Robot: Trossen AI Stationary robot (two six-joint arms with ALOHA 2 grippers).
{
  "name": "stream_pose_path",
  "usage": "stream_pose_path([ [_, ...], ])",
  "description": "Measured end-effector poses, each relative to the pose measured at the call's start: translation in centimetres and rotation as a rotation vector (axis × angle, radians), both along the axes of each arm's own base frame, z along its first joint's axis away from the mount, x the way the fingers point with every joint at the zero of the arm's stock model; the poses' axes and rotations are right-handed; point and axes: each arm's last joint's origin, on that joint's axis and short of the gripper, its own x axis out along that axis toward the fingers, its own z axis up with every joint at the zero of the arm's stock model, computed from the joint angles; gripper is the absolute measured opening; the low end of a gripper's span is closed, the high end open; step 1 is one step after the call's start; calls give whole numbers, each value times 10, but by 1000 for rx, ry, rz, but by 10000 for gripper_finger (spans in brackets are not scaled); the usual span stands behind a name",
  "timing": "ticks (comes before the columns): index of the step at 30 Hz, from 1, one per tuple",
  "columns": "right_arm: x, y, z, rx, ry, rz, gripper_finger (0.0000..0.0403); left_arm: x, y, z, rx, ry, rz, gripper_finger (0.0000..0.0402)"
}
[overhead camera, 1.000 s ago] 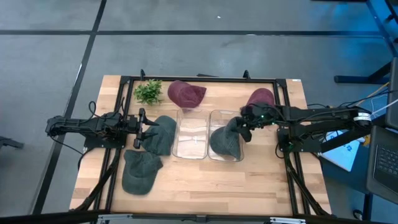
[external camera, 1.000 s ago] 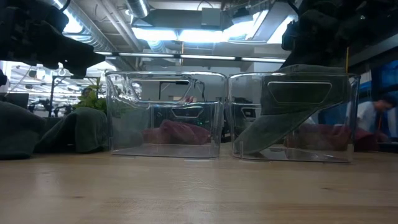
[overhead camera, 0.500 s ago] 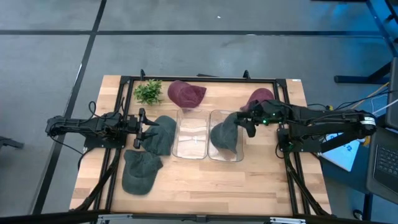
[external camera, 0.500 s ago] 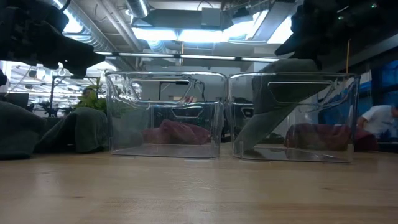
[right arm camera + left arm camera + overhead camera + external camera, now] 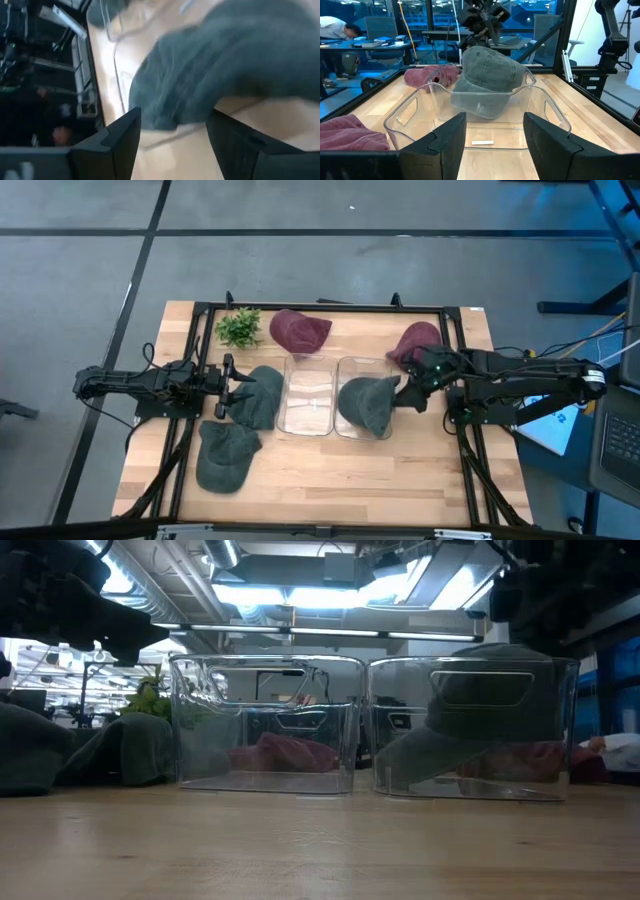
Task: Pick & Place hat
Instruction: Put the bottom right blue cap into the right transparent bin, then put the right red cap into the left transparent bin
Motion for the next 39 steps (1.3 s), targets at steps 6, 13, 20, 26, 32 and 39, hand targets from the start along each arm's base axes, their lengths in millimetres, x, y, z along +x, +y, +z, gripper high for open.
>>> stream_pose_path([
  [6,-6,3,5,83,-26,36,222,0,0,0,0,0,-1,194],
  [13,-17,9,15,186,-79,141,222,0,0,0,0,0,0,194],
  [20,-30,18,19,228,-74,172,222,0,0,0,0,0,0,194],
  [26,-39,26,14,231,11,203,222,0,0,0,0,0,0,194],
  [32,-40,29,8,116,58,159,222,0,0,0,0,0,0,194],
  [39,-38,27,-2,-152,132,24,215,0,0,0,0,-1,-1,194],
])
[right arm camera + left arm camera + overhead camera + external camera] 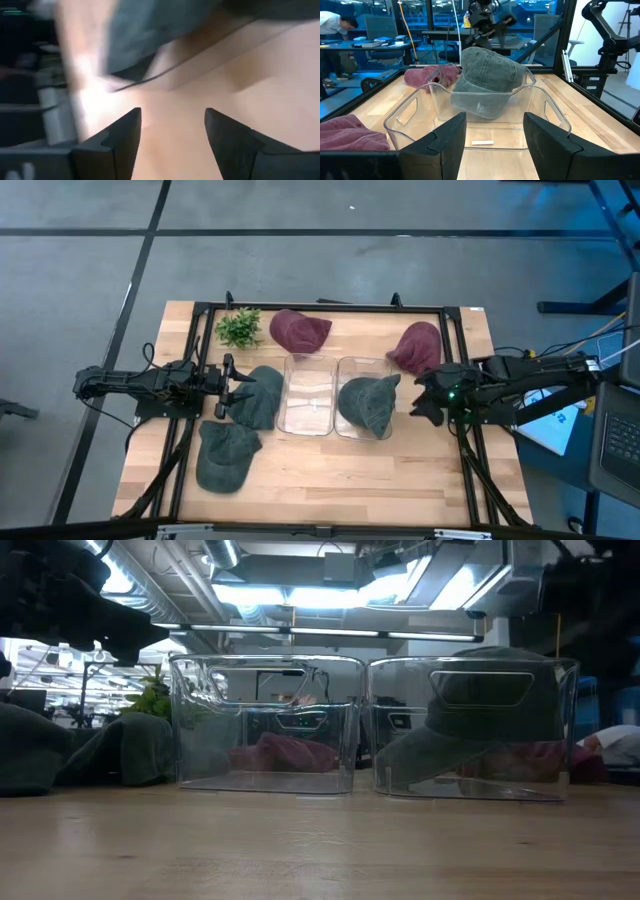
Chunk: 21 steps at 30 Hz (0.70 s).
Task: Pick & Place hat
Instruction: Put the right red cap into the left transparent bin
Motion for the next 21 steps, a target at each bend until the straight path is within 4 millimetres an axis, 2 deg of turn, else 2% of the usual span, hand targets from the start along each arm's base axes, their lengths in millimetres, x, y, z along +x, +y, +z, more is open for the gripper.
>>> stream_pose_path([
  [8,9,-11,-11,-315,94,-228,174,0,0,0,0,0,0,194],
  [13,15,-20,-22,-394,232,-273,157,0,0,0,0,0,0,194],
  [21,32,-38,-42,-470,427,-250,158,0,0,0,0,0,0,194],
])
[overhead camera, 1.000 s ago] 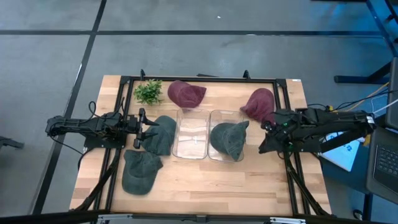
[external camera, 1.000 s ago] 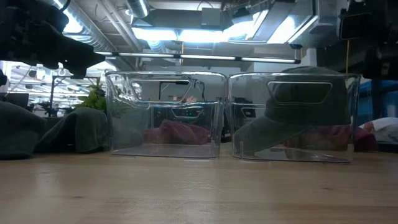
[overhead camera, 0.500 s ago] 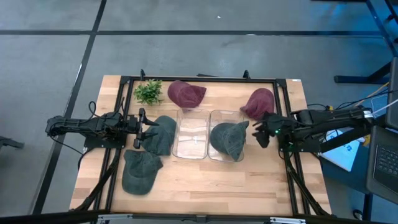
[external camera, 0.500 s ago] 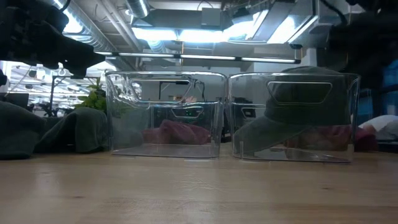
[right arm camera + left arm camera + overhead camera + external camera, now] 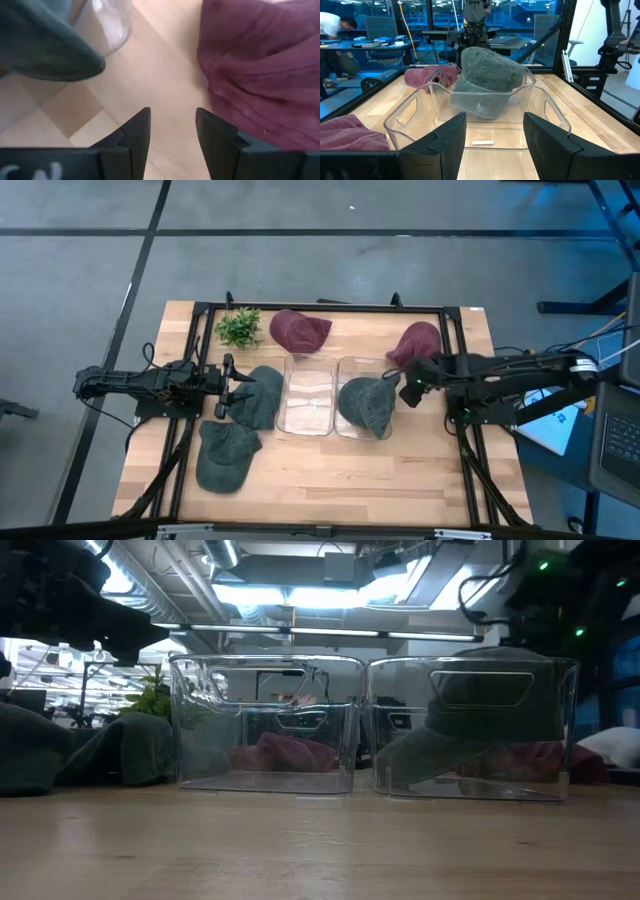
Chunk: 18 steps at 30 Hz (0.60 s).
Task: Pick & Place hat
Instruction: Put the right red cap into the left transparent bin
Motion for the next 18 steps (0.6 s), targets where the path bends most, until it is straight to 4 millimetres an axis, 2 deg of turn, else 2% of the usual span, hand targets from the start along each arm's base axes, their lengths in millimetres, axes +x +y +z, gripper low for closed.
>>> stream_pose_path([
  [5,14,-11,0,47,67,-8,188,0,0,0,0,0,0,194],
  [10,23,-27,3,-45,157,-44,226,0,0,0,0,0,0,194],
  [14,24,-37,-4,-36,214,-89,247,0,0,0,0,0,0,194],
  [18,27,-41,-12,-12,260,-99,252,0,0,0,0,0,0,194],
])
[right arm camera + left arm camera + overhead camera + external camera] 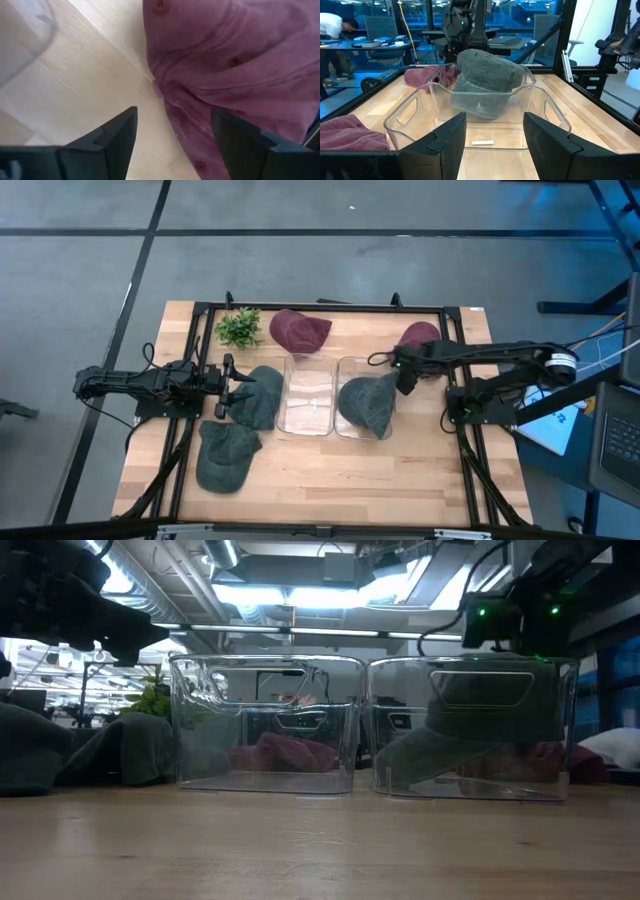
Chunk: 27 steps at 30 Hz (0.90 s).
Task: Pick & Place hat
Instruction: Put the right red cap into the left transparent bin
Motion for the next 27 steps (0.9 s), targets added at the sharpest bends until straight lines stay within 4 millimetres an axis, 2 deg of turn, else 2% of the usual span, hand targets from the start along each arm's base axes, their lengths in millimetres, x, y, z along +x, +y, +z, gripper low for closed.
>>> stream_pose_path([
  [14,-5,-3,-42,5,-21,-20,252,0,0,0,0,0,0,194],
  [17,-8,-2,-48,-1,-32,-19,241,0,0,0,0,0,0,194],
  [21,-7,-2,-52,-10,-68,-25,188,0,0,0,0,0,0,194],
  [27,-7,-2,-53,10,-89,-16,70,0,0,0,0,0,0,194],
])
